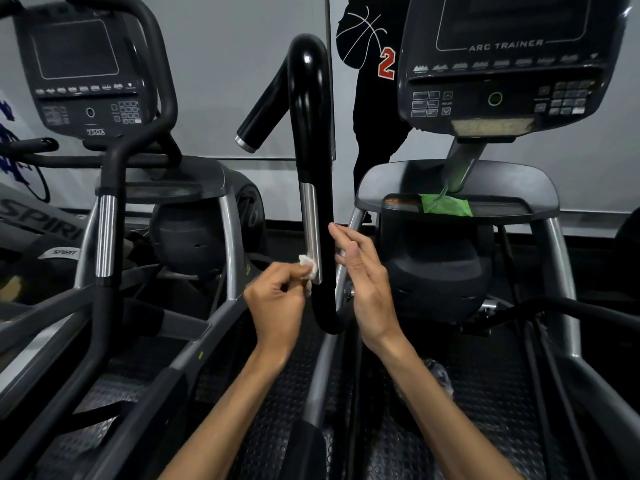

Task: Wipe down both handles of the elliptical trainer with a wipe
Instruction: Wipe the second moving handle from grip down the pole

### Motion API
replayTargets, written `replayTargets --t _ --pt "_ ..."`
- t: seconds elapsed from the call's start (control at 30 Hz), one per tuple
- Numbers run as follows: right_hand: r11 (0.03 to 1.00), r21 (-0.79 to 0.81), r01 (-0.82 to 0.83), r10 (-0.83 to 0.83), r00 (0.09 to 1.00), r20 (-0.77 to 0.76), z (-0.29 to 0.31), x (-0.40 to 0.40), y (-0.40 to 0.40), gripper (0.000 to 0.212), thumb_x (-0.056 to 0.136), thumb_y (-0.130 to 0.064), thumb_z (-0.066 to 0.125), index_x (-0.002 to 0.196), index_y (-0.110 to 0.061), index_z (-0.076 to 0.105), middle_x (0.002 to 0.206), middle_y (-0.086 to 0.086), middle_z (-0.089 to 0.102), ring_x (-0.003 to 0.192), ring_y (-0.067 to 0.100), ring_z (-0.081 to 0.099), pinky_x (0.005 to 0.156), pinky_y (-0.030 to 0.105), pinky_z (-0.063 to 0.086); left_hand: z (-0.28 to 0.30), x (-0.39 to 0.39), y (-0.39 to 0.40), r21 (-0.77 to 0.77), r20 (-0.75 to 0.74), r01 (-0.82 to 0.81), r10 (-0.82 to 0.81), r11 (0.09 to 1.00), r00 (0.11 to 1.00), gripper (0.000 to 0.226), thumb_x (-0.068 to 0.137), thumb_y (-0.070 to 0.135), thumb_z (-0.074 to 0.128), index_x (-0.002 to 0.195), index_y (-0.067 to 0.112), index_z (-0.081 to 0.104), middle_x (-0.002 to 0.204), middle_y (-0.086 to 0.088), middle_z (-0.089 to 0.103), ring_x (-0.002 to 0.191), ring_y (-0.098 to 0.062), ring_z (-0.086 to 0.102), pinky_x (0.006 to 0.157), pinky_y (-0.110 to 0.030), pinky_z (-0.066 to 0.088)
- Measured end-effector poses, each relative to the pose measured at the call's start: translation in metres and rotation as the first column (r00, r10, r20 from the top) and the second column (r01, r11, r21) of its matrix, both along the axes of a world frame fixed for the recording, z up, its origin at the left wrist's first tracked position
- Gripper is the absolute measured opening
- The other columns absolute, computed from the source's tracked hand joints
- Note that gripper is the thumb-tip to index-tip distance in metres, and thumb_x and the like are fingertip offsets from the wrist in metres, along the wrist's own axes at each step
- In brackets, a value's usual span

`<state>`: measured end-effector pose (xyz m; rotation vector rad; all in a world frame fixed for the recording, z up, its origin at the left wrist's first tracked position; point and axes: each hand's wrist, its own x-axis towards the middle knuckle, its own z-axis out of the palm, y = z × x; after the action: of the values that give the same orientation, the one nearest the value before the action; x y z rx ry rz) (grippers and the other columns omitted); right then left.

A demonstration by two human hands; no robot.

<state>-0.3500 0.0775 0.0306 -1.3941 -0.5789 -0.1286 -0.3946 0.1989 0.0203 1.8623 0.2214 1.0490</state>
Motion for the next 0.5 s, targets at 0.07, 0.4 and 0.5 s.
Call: replayTargets --t 0.07,0.4,0.5 --pt "1.0 0.001 -0.004 0.004 1.0 -0.005 0.0 0.0 0.0 0.051 0.104 -0.048 0.038 0.142 -0.021 0.059 0.144 -0.01 0.053 0.14 0.01 0.047 0.119 0.05 0.036 0.005 0.008 0.005 -0.022 -0.011 -0.026 0.026 0.999 1.0 0.035 0.081 -0.012 0.073 0.08 0.022 0.077 0.073 0.009 0.072 0.067 -0.006 0.067 0.062 -0.033 0.058" --pt "1.0 0.012 -0.011 0.011 1.0 -0.003 0.0 -0.003 0.0 0.048 0.104 -0.042 0.042 0.142 -0.018 0.059 0.144 -0.008 0.054 0.14 0.012 0.047 0.119 0.05 0.036 0.001 0.001 0.0 0.248 0.094 -0.122 0.102 0.961 0.99 0.031 0.077 -0.02 0.07 0.087 0.008 0.079 0.084 0.004 0.071 0.078 -0.002 0.065 0.075 -0.011 0.049" --pt "1.0 0.018 -0.023 0.024 1.0 -0.018 -0.001 -0.005 -0.001 0.043 0.105 -0.033 0.044 0.141 -0.015 0.059 0.144 -0.007 0.053 0.14 0.009 0.047 0.119 0.047 0.037 0.0 0.003 -0.013 0.298 0.119 -0.145 0.114 0.943 0.986 0.023 0.081 -0.015 0.07 0.088 0.005 0.078 0.084 -0.002 0.07 0.076 -0.002 0.061 0.074 -0.009 0.047"
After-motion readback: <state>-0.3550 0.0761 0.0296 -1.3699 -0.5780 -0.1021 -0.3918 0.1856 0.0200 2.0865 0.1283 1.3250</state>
